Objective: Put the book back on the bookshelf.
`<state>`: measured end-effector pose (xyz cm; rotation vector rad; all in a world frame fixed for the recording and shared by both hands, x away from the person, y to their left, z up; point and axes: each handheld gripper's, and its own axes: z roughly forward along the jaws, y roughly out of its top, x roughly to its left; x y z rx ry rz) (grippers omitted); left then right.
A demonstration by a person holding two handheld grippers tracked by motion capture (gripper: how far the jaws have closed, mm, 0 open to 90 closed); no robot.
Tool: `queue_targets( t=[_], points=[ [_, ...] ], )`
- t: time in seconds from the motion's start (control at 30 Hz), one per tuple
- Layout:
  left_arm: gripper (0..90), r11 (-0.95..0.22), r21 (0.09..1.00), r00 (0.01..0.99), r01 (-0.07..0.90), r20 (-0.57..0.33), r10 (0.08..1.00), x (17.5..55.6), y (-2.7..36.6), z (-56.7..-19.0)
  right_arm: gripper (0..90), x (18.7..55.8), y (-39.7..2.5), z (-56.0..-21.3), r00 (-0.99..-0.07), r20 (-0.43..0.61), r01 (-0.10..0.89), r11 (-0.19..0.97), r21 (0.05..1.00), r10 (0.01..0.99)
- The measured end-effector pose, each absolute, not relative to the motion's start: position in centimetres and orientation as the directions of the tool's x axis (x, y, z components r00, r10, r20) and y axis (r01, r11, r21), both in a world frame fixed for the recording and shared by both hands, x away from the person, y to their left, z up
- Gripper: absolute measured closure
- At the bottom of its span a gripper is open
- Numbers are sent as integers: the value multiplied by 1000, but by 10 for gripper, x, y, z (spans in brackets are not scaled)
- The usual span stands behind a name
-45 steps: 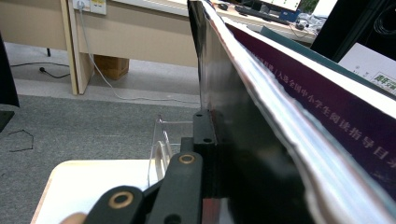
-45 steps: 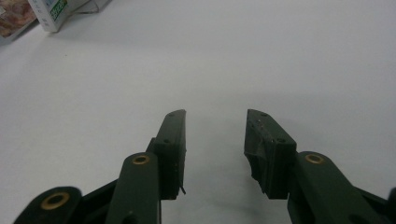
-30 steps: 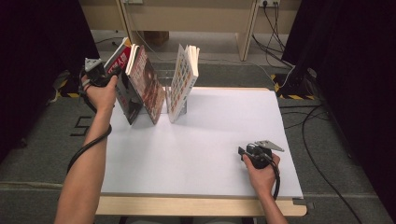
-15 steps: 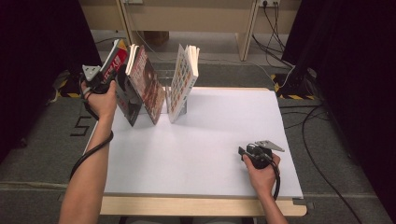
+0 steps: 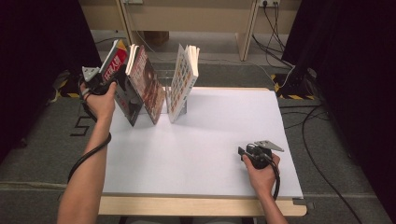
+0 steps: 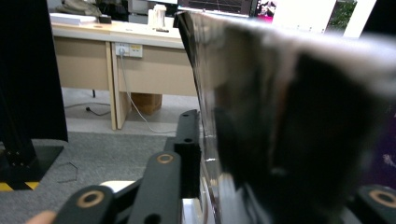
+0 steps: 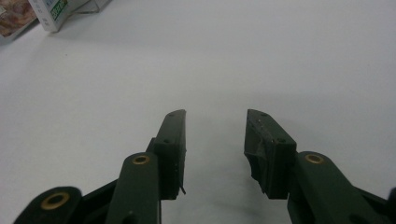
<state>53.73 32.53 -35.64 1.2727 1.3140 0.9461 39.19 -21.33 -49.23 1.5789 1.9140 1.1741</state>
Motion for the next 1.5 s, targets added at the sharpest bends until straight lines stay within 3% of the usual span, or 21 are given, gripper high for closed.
queue_targets(
  t=[0.63, 1.0, 1.37, 1.43, 1.47, 1.5],
  points=[
    [523, 144, 969, 80, 198, -163, 983, 513, 327, -353, 590, 391, -213, -491, -284, 207, 604, 7, 797, 936],
    [483, 172, 960, 76, 221, -193, 978, 473, 321, -347, 589, 390, -212, -491, -284, 205, 606, 10, 796, 937],
    [559, 164, 958, 150, 236, -203, 968, 435, 299, -355, 589, 388, -210, -489, -278, 211, 607, 1, 795, 937],
    [593, 149, 960, 161, 236, -190, 968, 433, 294, -358, 589, 388, -210, -489, -277, 211, 608, 1, 794, 937],
    [674, 136, 963, 180, 234, -180, 967, 433, 289, -360, 589, 388, -210, -489, -278, 210, 607, 2, 795, 938],
    [700, 136, 963, 180, 234, -180, 967, 433, 289, -360, 589, 388, -211, -489, -281, 205, 604, 6, 797, 938]
  ],
)
